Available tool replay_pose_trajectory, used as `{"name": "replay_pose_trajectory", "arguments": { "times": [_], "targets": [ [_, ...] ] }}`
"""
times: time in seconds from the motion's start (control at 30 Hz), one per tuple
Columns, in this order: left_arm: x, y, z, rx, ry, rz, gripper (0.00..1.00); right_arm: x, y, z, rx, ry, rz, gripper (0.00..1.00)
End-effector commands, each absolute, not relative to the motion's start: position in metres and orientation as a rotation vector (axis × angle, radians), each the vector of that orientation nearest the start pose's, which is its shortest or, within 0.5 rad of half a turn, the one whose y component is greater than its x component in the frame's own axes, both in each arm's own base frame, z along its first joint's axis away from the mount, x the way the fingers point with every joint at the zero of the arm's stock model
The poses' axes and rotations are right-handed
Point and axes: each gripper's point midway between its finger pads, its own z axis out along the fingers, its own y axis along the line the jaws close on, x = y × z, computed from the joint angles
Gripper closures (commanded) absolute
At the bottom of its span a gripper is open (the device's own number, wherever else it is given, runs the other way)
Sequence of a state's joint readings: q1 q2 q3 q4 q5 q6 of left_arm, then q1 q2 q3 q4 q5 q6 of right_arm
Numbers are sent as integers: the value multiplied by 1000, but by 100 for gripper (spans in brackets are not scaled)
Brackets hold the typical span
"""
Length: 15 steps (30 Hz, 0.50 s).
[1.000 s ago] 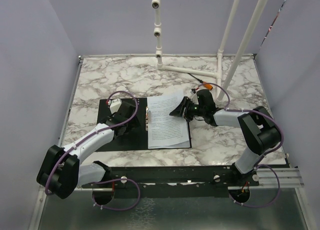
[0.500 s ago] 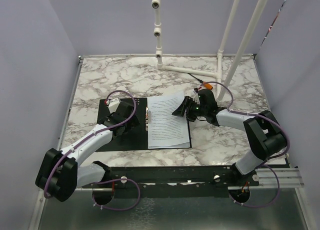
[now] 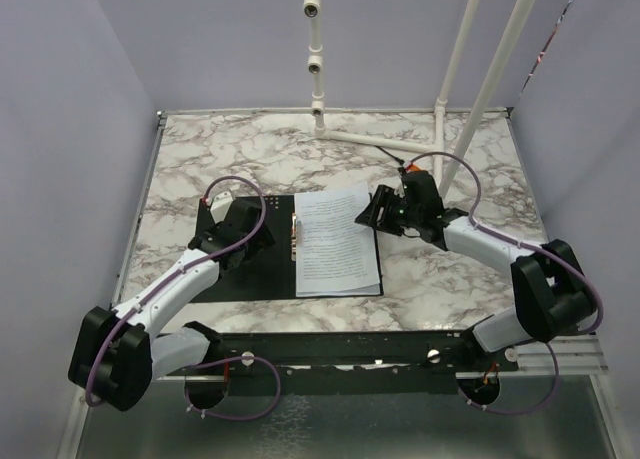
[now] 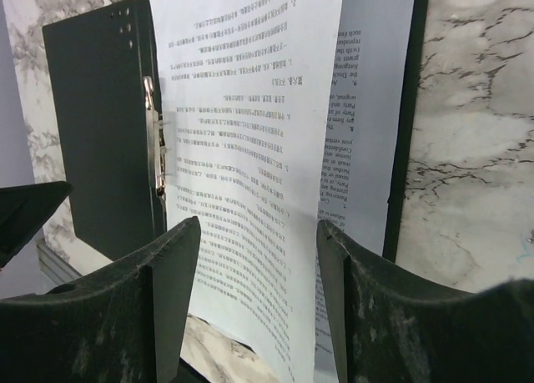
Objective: Put the files into the folder
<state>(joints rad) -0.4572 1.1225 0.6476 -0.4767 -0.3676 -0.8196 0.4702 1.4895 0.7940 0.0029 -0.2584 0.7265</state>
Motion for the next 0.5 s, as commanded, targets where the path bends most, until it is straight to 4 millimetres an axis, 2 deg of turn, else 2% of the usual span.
{"name": "replay_pose_trajectory", "arguments": {
  "times": [0.0, 0.27, 0.37, 0.47],
  "targets": [
    [264, -84, 94, -568, 2333, -103, 1, 318, 221, 106, 144, 2375, 745, 37],
    [267, -78, 119, -543, 2292, -106, 1, 318, 211, 155, 111, 2270, 674, 37],
    [270, -78, 135, -498, 2270, -119, 1, 315, 220, 172, 67, 2246, 658, 37],
    [272, -82, 151, -419, 2248, -148, 1, 312, 239, 184, 17, 2229, 626, 37]
  ]
}}
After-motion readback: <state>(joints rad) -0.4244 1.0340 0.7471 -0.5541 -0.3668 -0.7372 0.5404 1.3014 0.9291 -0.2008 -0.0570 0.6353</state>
